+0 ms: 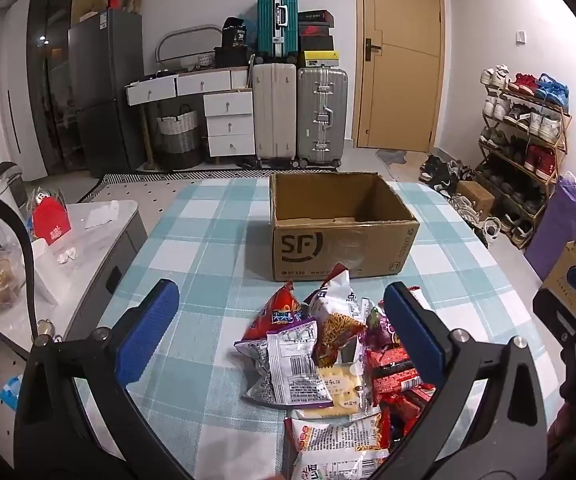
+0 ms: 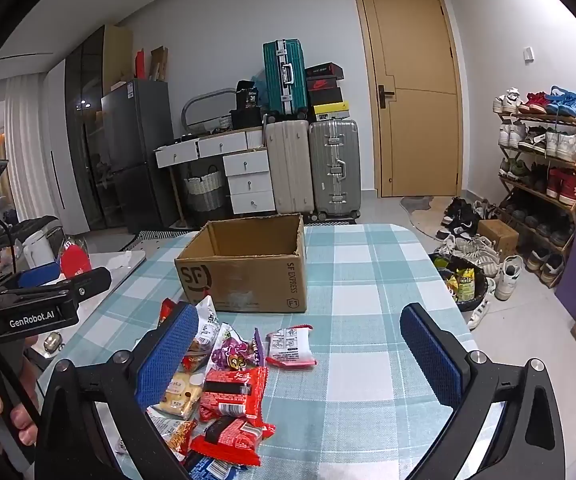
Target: Organize snacks
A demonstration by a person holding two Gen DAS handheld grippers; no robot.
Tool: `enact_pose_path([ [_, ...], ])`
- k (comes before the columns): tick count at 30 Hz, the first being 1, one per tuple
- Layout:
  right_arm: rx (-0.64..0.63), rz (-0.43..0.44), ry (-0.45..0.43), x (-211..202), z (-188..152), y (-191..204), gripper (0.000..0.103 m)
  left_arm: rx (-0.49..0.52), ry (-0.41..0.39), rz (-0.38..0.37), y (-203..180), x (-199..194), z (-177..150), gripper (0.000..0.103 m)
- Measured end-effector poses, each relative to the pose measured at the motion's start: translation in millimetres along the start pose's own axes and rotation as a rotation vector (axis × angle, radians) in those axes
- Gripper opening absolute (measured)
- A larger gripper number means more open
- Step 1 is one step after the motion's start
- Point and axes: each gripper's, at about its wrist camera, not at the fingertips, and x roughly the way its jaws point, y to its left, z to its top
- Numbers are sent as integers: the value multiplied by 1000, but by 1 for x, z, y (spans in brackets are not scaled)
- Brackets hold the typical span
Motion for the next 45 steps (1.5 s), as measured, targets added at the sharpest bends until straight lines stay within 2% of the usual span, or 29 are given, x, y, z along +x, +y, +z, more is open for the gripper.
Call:
enact_pose_path([
  [4, 1, 3, -13, 0, 0, 0, 103, 0, -5, 26, 0, -4, -3, 102],
  [12, -7, 27, -13, -1, 2, 2, 103, -47, 9, 25, 11, -3, -3, 102],
  [22, -7, 55, -24, -6, -3, 7, 103, -31, 11, 41, 8, -3, -5, 102],
  [30, -24, 29, -37, -7, -3, 10, 103, -64, 16, 18, 11, -5, -7, 102],
  [45, -21, 25, -43, -8, -1, 8, 103, -65, 7, 42, 14, -5, -8, 102],
])
